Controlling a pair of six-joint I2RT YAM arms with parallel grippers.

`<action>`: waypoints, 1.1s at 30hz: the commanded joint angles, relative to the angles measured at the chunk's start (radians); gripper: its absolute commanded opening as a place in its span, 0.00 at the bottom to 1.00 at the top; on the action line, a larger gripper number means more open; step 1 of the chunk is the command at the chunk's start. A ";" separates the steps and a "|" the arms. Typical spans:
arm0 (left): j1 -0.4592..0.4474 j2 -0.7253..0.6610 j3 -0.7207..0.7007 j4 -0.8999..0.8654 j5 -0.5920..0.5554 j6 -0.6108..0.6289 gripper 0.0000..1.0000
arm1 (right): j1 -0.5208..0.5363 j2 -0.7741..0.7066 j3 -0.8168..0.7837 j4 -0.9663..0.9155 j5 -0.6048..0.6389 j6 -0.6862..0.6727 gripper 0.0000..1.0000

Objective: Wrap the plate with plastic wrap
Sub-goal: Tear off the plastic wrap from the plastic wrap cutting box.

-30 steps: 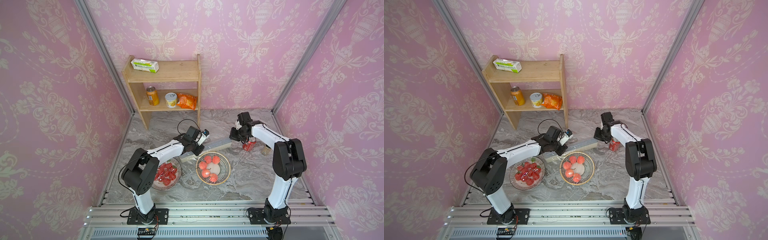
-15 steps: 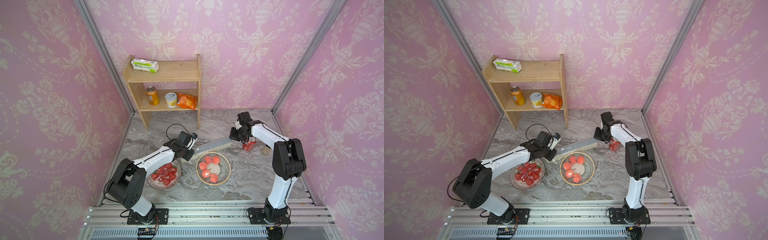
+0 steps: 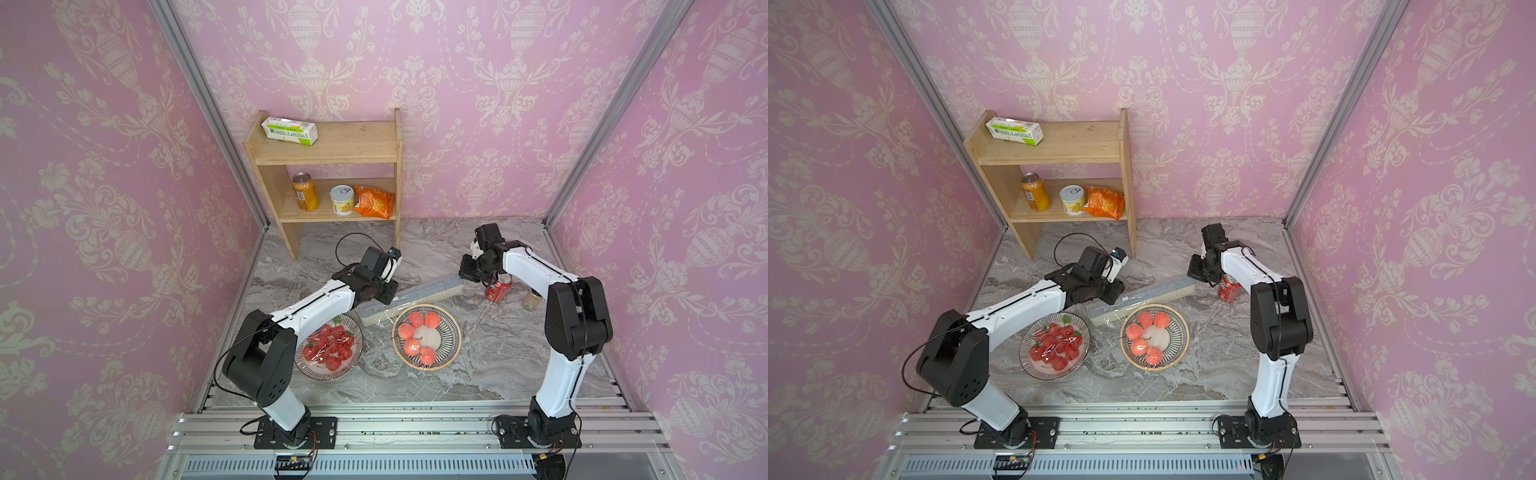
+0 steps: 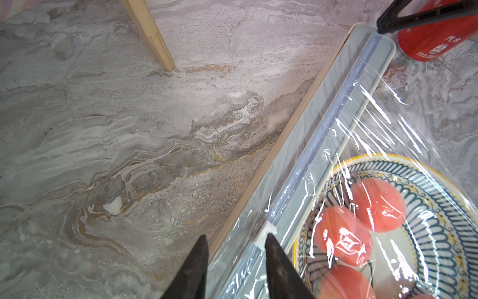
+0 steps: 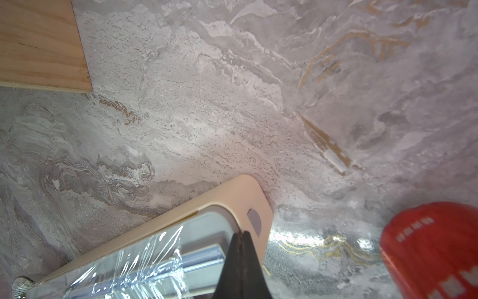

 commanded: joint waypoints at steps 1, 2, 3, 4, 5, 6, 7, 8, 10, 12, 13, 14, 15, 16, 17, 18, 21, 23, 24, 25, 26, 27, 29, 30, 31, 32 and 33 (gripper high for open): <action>-0.026 0.071 0.041 -0.020 0.021 -0.001 0.47 | -0.011 0.058 -0.022 -0.104 0.074 -0.020 0.03; -0.026 0.087 0.050 -0.025 0.018 0.003 0.49 | -0.012 0.059 -0.022 -0.104 0.073 -0.020 0.03; -0.026 0.097 0.056 -0.026 0.015 0.005 0.49 | -0.012 0.058 -0.022 -0.104 0.072 -0.020 0.03; -0.026 0.107 0.060 -0.027 0.012 0.010 0.49 | -0.010 0.059 -0.022 -0.104 0.074 -0.022 0.03; -0.027 0.114 0.065 -0.028 0.009 0.012 0.49 | -0.012 0.059 -0.022 -0.104 0.072 -0.022 0.03; -0.026 0.120 0.068 -0.028 0.007 0.016 0.49 | -0.012 0.058 -0.022 -0.104 0.072 -0.022 0.03; -0.026 0.126 0.072 -0.028 0.004 0.018 0.49 | -0.011 0.057 -0.023 -0.102 0.072 -0.022 0.03; -0.027 0.132 0.073 -0.028 0.001 0.018 0.48 | -0.011 0.058 -0.023 -0.102 0.072 -0.020 0.03; -0.027 0.139 0.076 -0.025 -0.001 0.020 0.45 | -0.012 0.056 -0.025 -0.102 0.072 -0.021 0.03; -0.026 0.143 0.078 -0.022 -0.001 0.020 0.39 | -0.012 0.056 -0.025 -0.103 0.074 -0.020 0.03; -0.026 0.145 0.080 -0.020 -0.005 0.020 0.37 | -0.012 0.056 -0.025 -0.102 0.074 -0.020 0.03; -0.026 0.148 0.080 -0.019 -0.006 0.020 0.36 | -0.012 0.056 -0.025 -0.102 0.073 -0.021 0.03; -0.026 0.149 0.080 -0.020 -0.007 0.020 0.35 | -0.012 0.056 -0.023 -0.104 0.072 -0.020 0.03; -0.026 0.148 0.078 -0.024 -0.010 0.021 0.34 | -0.011 0.058 -0.023 -0.104 0.072 -0.020 0.03; -0.026 0.147 0.077 -0.026 -0.009 0.024 0.32 | -0.011 0.058 -0.023 -0.104 0.072 -0.020 0.03; -0.026 0.144 0.073 -0.026 -0.007 0.029 0.32 | -0.012 0.059 -0.023 -0.104 0.072 -0.020 0.03; -0.026 0.130 0.054 -0.026 -0.004 0.040 0.31 | -0.012 0.059 -0.020 -0.106 0.074 -0.022 0.03; -0.026 0.121 0.038 -0.026 -0.002 0.048 0.31 | -0.012 0.061 -0.019 -0.107 0.075 -0.022 0.03; -0.026 0.115 0.030 -0.028 -0.003 0.052 0.30 | -0.012 0.061 -0.019 -0.108 0.076 -0.022 0.03; -0.026 0.111 0.024 -0.029 -0.007 0.055 0.30 | -0.012 0.060 -0.019 -0.107 0.075 -0.022 0.03; -0.026 0.108 0.019 -0.033 -0.009 0.059 0.30 | -0.011 0.061 -0.019 -0.107 0.076 -0.022 0.03; -0.026 0.106 0.013 -0.037 -0.017 0.062 0.30 | -0.012 0.061 -0.019 -0.107 0.076 -0.021 0.03; -0.026 0.103 0.006 -0.048 -0.035 0.071 0.30 | -0.012 0.061 -0.019 -0.107 0.074 -0.022 0.03; -0.026 0.103 0.004 -0.057 -0.046 0.075 0.29 | -0.010 0.059 -0.019 -0.108 0.075 -0.021 0.03; -0.026 0.101 0.001 -0.062 -0.057 0.079 0.29 | -0.012 0.059 -0.019 -0.108 0.076 -0.022 0.03; -0.026 0.099 -0.002 -0.067 -0.064 0.083 0.29 | -0.012 0.059 -0.019 -0.109 0.076 -0.022 0.03; -0.026 0.098 -0.006 -0.070 -0.074 0.086 0.28 | -0.012 0.059 -0.019 -0.109 0.078 -0.023 0.03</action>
